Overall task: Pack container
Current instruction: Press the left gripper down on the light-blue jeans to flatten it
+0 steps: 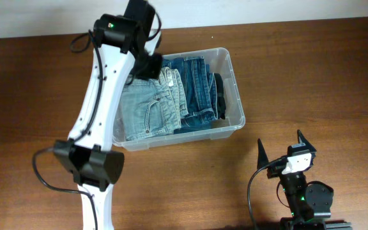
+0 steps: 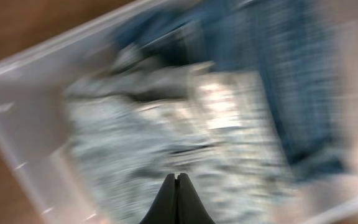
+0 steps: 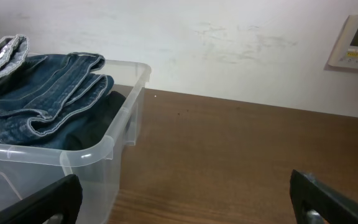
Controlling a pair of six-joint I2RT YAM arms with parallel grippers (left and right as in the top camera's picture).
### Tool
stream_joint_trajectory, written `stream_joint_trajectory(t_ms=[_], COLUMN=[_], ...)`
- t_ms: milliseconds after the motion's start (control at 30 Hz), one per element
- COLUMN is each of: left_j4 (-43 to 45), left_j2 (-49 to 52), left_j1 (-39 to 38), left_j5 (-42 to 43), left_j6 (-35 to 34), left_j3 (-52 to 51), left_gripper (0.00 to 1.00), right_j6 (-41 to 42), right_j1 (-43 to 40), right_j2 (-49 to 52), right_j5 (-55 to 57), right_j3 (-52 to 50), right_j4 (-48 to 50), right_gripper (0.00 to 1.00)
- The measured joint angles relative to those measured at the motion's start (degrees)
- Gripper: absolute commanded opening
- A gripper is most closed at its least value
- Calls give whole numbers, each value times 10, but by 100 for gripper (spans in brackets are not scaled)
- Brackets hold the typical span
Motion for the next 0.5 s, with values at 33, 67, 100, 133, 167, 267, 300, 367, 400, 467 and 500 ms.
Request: stream_joint_trajectory(t_ms=[33,67,100,133,167,267,300,367,400,467,500], left_j4=[3,3,7,10,15,42,51,68,72,81,83], left_j2=[-8,-11,-14,-15,-15,-15,-14,-14,-13,-11,-9], left_j1=[-12,-17,-25,-32,-41,-66,-74,-87,-91,-94,-94], left_j5=[36,47,56,63,70,83,86,91,92,92,87], left_j6=[-1,-4,-11,-16,-24,-38,-41,-49,-54,-67,-74], left_j3=[23,27,29,29,28,7,-5,-33,-47,-77,-90], left_gripper=[1,1,1,1,1,1,1,1,1,1,1], right_j6=[0,0,0,0,0,0,0,0,0,0,0], right_j1=[0,0,0,0,0,0,0,0,0,0,0], right_j2=[0,0,0,0,0,0,0,0,0,0,0], right_j5=[0,0,0,0,0,0,0,0,0,0,0], right_j3=[0,0,0,0,0,0,0,0,0,0,0], right_j4=[0,0,0,0,0,0,0,0,0,0,0], right_gripper=[98,98,98,98,98,99,98,98,98,98,98])
